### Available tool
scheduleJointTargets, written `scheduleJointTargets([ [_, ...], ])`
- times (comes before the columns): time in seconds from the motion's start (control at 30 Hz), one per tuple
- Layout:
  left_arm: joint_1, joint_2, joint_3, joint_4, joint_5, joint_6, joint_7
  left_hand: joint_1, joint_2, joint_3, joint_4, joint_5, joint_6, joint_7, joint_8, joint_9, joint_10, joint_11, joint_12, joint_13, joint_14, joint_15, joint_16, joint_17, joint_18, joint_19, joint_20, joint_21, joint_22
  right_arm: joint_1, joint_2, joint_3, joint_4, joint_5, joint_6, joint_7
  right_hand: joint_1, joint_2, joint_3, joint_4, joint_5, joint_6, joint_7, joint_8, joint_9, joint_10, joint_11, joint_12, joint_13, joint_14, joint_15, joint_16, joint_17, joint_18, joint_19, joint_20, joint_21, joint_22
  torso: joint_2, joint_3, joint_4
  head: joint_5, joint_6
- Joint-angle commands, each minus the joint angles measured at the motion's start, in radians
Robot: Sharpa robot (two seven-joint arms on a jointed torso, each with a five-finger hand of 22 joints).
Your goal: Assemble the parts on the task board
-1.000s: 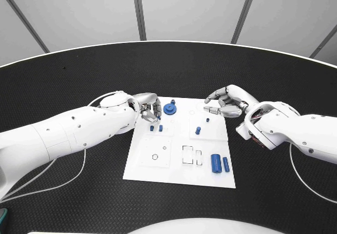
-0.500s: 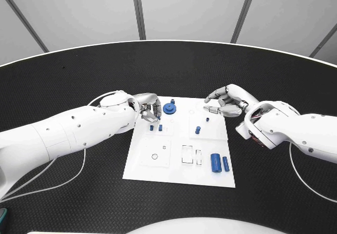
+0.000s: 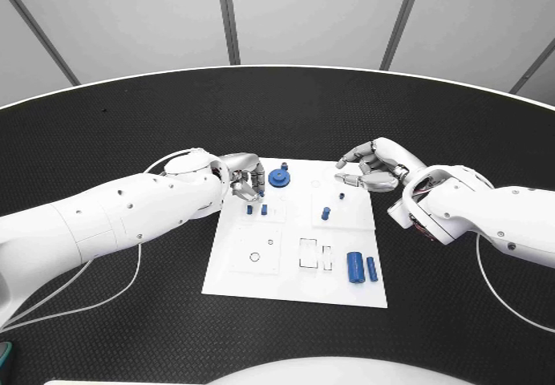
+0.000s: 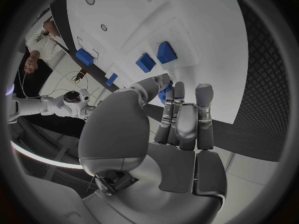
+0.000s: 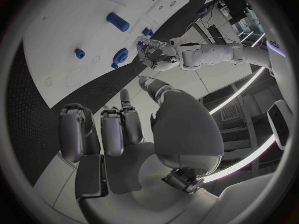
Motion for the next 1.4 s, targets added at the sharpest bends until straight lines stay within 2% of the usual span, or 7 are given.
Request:
scheduleJointTargets([
  [0.03, 0.0, 0.0, 0.0, -0.001, 0.0, -0.004, 0.0, -0.007, 0.001, -0.008, 0.0, -0.008, 0.0, 0.002, -0.005, -0.002, 0.004, 0.0, -0.01, -0.003, 0.007, -0.003, 0.0, 0.015, -0.012, -0.007, -0.001, -0.007, -0.007, 0.0, 0.0, 0.0, 0.0, 0.0, 0.0, 0.0, 0.001, -0.002, 0.003, 0.005, 0.006, -0.003, -0.002, 0.007, -0.002, 0.001, -0.005, -0.002, 0.115, 0.073, -0.007, -0.006, 0.127, 0.018, 0.039, -0.009, -0.005, 0.115, 0.0, -0.0002, 0.0, 0.0, 0.0],
  [0.3, 0.0, 0.001, 0.0, -0.005, 0.0, -0.01, -0.001, -0.008, -0.012, -0.014, -0.004, -0.008, -0.046, 0.021, -0.045, -0.018, -0.004, 0.015, -0.026, -0.008, 0.016, 0.009, 0.012, 0.055, -0.009, -0.02, 0.004, -0.021, -0.031, 0.0, 0.0, 0.0, -0.001, 0.0, -0.001, 0.001, 0.001, -0.002, 0.003, 0.005, 0.006, -0.003, -0.002, 0.007, -0.002, 0.001, -0.005, -0.002, 0.115, 0.073, -0.007, -0.006, 0.127, 0.018, 0.039, -0.009, -0.005, 0.115, -0.001, 0.0002, -0.0004, -0.001, -0.002],
  [1.03, 0.0, -0.017, 0.0, -0.008, 0.002, -0.006, -0.008, -0.006, -0.018, -0.018, -0.008, -0.006, -0.055, 0.028, -0.059, -0.023, -0.006, 0.02, -0.032, -0.009, 0.009, 0.015, 0.009, 0.04, -0.007, -0.026, 0.01, -0.029, -0.043, 0.0, 0.002, 0.0, -0.01, 0.0, -0.001, -0.002, 0.006, -0.004, 0.005, 0.003, 0.007, -0.008, -0.002, 0.007, -0.003, -0.025, -0.005, -0.031, 0.086, 0.07, -0.007, -0.012, 0.115, 0.022, 0.033, -0.009, -0.019, 0.101, -0.002, 0.0, -0.0006, -0.001, -0.005],
  [1.23, 0.0, -0.061, 0.0, 0.01, 0.044, -0.065, 0.024, 0.016, -0.007, -0.004, -0.02, -0.004, -0.058, 0.029, -0.07, -0.027, -0.005, 0.022, -0.034, -0.008, -0.003, 0.016, 0.0, 0.007, -0.002, -0.038, 0.01, -0.039, -0.065, 0.0, -0.001, 0.0, -0.031, -0.017, 0.014, -0.01, 0.053, 0.003, 0.075, -0.024, -0.016, -0.005, -0.006, 0.02, -0.001, -0.405, -0.013, -0.625, -0.436, 0.05, -0.015, -0.059, 0.045, 0.042, -0.002, -0.016, -0.101, 0.024, -0.004, -0.0011, 0.0015, -0.01, 0.001],
  [1.27, 0.0, -0.069, 0.0, 0.014, 0.051, -0.079, 0.032, 0.02, -0.004, 0.001, -0.023, -0.003, -0.06, 0.029, -0.072, -0.028, -0.006, 0.022, -0.036, -0.009, -0.012, 0.016, -0.007, -0.017, 0.0, -0.045, 0.01, -0.044, -0.076, 0.0, -0.002, 0.0, -0.035, -0.032, 0.021, -0.014, 0.054, 0.003, 0.097, -0.025, -0.022, -0.003, -0.006, 0.024, 0.001, -0.393, -0.011, -0.702, -0.501, 0.047, -0.014, -0.069, 0.032, 0.044, -0.005, -0.018, -0.112, 0.015, -0.007, -0.0014, 0.0019, -0.017, 0.002],
  [1.3, 0.0, -0.081, 0.0, 0.019, 0.07, -0.097, 0.044, 0.023, -0.005, 0.009, -0.028, -0.003, -0.056, 0.034, -0.076, -0.029, -0.024, 0.028, -0.047, -0.013, -0.064, 0.02, -0.051, -0.145, 0.007, -0.077, 0.01, -0.068, -0.118, 0.0, -0.004, 0.0, -0.04, -0.057, 0.032, -0.022, 0.061, -0.004, 0.117, -0.032, -0.031, -0.001, -0.005, 0.026, 0.003, -0.421, -0.008, -0.79, -0.565, 0.045, -0.013, -0.078, 0.018, 0.046, -0.008, -0.018, -0.123, 0.005, -0.007, -0.001, 0.0016, -0.021, 0.003],
  [1.4, 0.001, -0.118, 0.0, 0.029, 0.22, -0.143, 0.081, 0.021, -0.007, 0.009, -0.028, -0.004, -0.054, 0.034, -0.077, -0.03, -0.025, 0.029, -0.049, -0.013, -0.068, 0.021, -0.056, -0.154, 0.007, -0.079, 0.011, -0.07, -0.12, 0.0, -0.007, 0.0, -0.053, -0.16, 0.078, -0.054, 0.077, -0.016, 0.147, -0.053, -0.046, 0.012, -0.004, 0.031, 0.007, -0.399, -0.003, -0.973, -0.726, 0.047, -0.006, -0.084, 0.011, 0.047, -0.004, -0.016, -0.129, 0.002, -0.01, -0.0007, 0.0006, -0.042, 0.01],
])
